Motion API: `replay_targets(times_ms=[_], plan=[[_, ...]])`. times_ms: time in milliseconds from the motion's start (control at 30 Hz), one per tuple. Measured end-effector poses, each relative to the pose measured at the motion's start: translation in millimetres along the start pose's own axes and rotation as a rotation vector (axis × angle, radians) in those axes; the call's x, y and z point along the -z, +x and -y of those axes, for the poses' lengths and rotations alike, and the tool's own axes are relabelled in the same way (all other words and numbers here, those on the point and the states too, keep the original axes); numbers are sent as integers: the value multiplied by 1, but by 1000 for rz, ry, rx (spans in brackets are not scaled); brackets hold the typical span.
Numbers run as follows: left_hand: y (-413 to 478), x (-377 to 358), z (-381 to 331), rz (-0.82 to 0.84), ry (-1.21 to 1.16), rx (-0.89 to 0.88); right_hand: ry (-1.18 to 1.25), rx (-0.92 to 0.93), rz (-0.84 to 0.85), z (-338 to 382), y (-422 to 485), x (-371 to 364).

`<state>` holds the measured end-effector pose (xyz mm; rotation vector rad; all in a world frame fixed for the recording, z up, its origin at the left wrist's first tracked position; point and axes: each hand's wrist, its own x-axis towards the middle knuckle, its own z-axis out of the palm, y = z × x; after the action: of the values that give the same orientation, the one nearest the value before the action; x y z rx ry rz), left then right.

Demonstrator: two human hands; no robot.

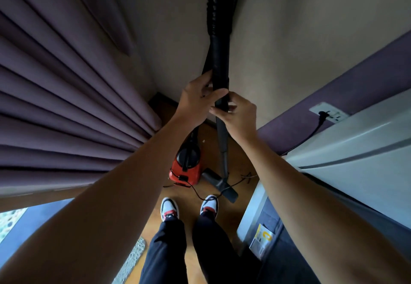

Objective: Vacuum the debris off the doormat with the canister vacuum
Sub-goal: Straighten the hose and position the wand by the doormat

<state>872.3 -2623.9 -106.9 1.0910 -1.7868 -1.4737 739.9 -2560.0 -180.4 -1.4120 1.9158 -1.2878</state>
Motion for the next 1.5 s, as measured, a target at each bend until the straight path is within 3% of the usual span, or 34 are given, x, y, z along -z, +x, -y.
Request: replay_targets(times_ms=[267,567,800,1200,1367,1500], plan=[[-36,-19,30,23,59,20,-69,25,70,-26,-46,3],[-81,-17,41,-79,90,25,-1,6,459,-26,-58,7],[-88,-13,14,-263,145,11,44,70,636,-7,-35,17],[-60,-14,-36,-509,185,53,185,104,806,28,35,35],[-46,-9,-44,-439,257,64,202,108,849,32,54,31],[-28,1,-41,-460,224,98,187,127,779,28,62,20]])
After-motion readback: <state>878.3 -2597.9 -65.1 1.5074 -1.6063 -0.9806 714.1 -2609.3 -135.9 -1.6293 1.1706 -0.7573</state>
